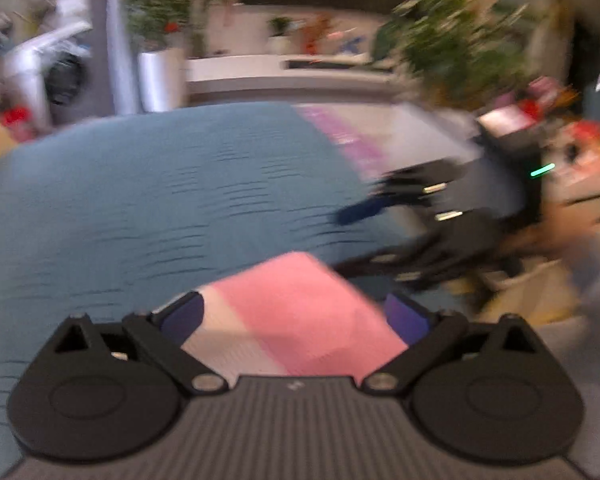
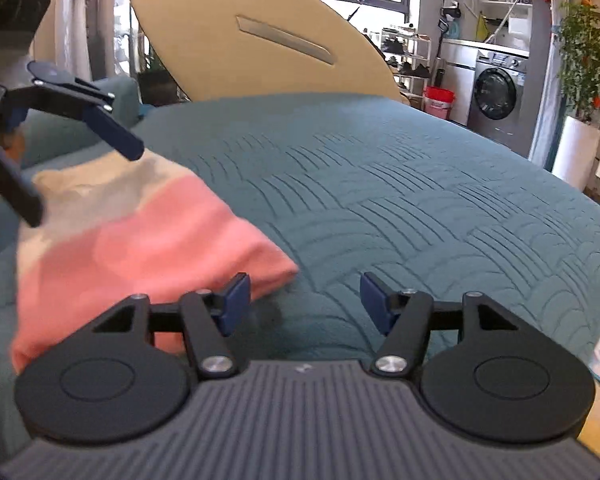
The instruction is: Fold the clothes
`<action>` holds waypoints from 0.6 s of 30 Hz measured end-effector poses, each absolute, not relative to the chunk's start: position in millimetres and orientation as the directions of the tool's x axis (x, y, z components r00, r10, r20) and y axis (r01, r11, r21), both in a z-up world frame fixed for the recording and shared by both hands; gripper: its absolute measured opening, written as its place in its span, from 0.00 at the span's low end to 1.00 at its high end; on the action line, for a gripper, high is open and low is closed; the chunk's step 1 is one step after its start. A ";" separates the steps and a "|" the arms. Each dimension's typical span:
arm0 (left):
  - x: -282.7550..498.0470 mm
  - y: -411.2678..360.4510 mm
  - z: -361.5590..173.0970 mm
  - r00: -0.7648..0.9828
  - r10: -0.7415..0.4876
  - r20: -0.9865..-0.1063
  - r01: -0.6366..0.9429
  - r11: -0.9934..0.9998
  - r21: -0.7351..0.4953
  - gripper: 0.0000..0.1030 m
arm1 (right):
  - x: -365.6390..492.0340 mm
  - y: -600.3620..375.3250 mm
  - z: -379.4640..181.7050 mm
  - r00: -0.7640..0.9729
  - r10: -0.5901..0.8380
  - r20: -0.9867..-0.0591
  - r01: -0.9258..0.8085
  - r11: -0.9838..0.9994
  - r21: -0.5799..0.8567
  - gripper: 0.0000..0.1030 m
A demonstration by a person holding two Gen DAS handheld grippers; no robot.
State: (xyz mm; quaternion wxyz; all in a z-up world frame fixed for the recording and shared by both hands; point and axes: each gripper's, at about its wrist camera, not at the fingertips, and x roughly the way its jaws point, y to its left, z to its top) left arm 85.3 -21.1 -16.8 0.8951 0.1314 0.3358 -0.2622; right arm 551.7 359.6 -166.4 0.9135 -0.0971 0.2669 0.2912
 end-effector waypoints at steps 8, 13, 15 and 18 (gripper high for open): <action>70.7 -47.9 -50.8 0.649 -0.309 -0.695 0.621 0.743 0.249 0.97 | 551.6 404.1 -158.8 0.663 0.578 -0.477 -0.693 0.715 -0.096 0.64; 73.1 -62.7 -61.8 0.650 -0.301 -0.698 0.626 0.732 0.268 0.97 | 557.8 381.3 -154.5 0.736 0.487 -0.470 -0.589 0.803 -0.091 0.65; 70.8 -58.4 -59.3 0.647 -0.304 -0.699 0.621 0.743 0.251 0.97 | 556.8 368.9 -155.8 0.722 0.485 -0.494 -0.585 0.809 -0.061 0.65; 75.7 -52.0 -55.7 0.640 -0.304 -0.705 0.619 0.748 0.239 0.98 | 555.2 366.6 -159.7 0.690 0.511 -0.512 -0.610 0.792 -0.032 0.65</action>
